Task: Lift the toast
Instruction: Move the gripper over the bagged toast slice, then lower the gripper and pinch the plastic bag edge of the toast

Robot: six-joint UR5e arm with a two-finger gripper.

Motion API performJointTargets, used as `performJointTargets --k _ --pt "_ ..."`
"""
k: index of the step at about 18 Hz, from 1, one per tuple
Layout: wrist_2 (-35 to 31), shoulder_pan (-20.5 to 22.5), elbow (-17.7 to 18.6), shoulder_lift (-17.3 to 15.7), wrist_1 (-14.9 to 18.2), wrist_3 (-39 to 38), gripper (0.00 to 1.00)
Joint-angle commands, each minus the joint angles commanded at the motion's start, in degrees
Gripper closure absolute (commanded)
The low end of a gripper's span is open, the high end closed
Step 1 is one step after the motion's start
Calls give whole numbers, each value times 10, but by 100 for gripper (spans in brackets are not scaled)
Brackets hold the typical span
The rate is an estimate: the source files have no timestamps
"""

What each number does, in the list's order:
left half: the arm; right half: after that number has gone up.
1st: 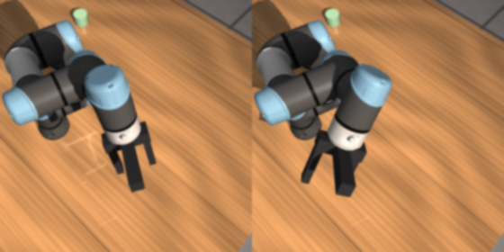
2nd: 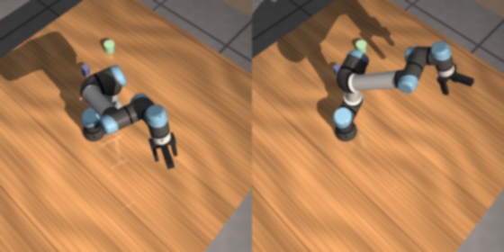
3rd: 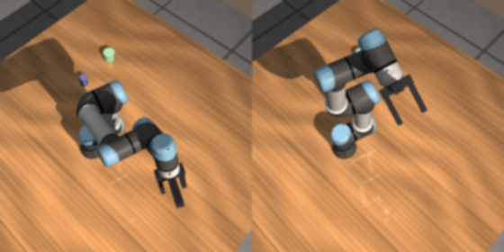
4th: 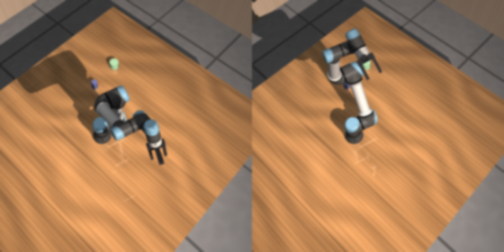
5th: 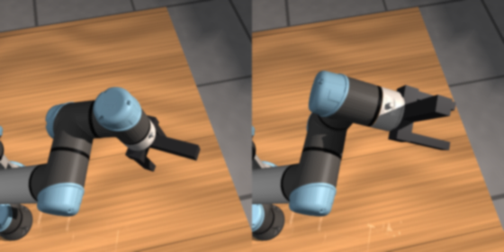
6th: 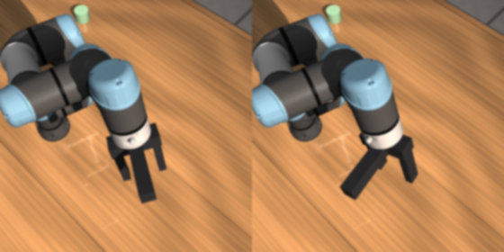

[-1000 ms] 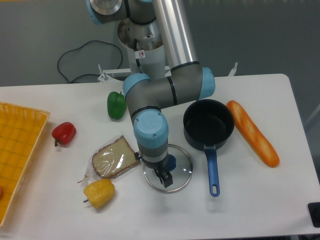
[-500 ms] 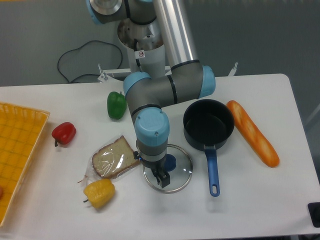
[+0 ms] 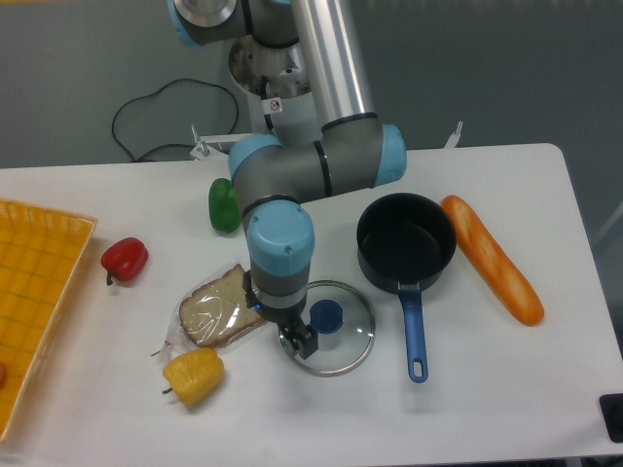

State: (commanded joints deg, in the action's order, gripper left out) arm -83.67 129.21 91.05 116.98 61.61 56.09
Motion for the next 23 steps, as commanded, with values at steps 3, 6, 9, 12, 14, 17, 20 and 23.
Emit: performJointTargets --k 3,6,9,12,14,17,20,23 --pt "0 -31 23 -1 -1 -69 0" --pt "1 -65 31 -5 -1 -91 0" --pt "-1 -90 39 -5 -2 -115 0" --pt "-2 -103 47 -4 -2 -124 0" --pt "-3 -107 47 2 -3 -138 0" --pt "-4 -115 54 4 -5 -141 0" --pt "-4 -116 60 6 -8 -141 0" --pt "-6 -120 68 10 -18 -141 0"
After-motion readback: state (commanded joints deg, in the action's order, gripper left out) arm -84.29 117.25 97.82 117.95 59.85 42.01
